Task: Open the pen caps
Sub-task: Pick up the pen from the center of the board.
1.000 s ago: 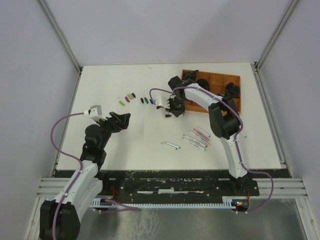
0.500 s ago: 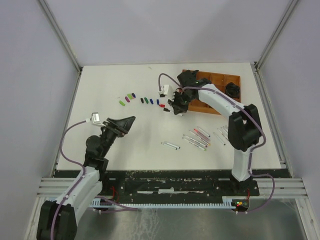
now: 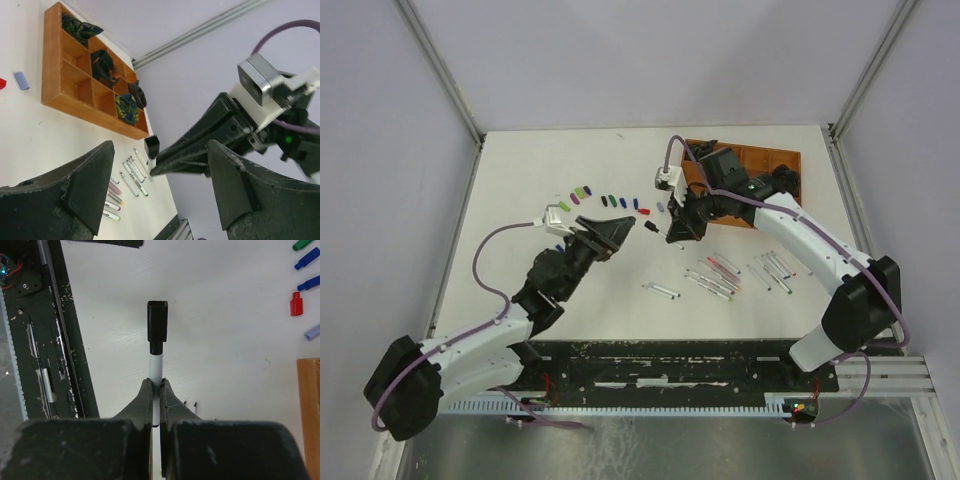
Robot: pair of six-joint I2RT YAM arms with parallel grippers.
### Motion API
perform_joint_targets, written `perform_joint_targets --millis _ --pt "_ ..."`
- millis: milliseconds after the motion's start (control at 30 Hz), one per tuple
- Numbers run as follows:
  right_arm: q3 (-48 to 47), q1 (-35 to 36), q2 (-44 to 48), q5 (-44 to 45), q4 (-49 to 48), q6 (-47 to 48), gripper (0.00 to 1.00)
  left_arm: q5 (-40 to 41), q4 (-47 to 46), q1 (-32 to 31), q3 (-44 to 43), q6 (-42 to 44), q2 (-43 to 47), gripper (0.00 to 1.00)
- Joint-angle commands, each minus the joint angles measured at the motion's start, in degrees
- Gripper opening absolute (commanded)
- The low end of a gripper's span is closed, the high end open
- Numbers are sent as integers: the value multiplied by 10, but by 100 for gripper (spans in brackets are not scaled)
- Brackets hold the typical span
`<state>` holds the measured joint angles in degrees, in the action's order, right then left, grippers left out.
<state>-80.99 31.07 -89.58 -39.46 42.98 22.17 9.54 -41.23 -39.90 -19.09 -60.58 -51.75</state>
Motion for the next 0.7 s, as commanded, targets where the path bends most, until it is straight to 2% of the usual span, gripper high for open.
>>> perform_joint_targets --millis 0,167,433,500,667 --pt "19 13 23 -12 -56 -57 1 140 67 -55 -78 -25 -63 80" --pt "30 22 34 4 -67 -57 2 207 127 -100 -144 -56 -136 68" --pt "32 23 24 29 -68 -59 2 213 127 -122 -170 -65 -184 41" --pt "32 24 22 30 -67 -60 2 213 127 -123 -172 -65 -188 39" --pt "31 31 16 26 -63 -60 2 210 125 -124 -173 -63 -193 25"
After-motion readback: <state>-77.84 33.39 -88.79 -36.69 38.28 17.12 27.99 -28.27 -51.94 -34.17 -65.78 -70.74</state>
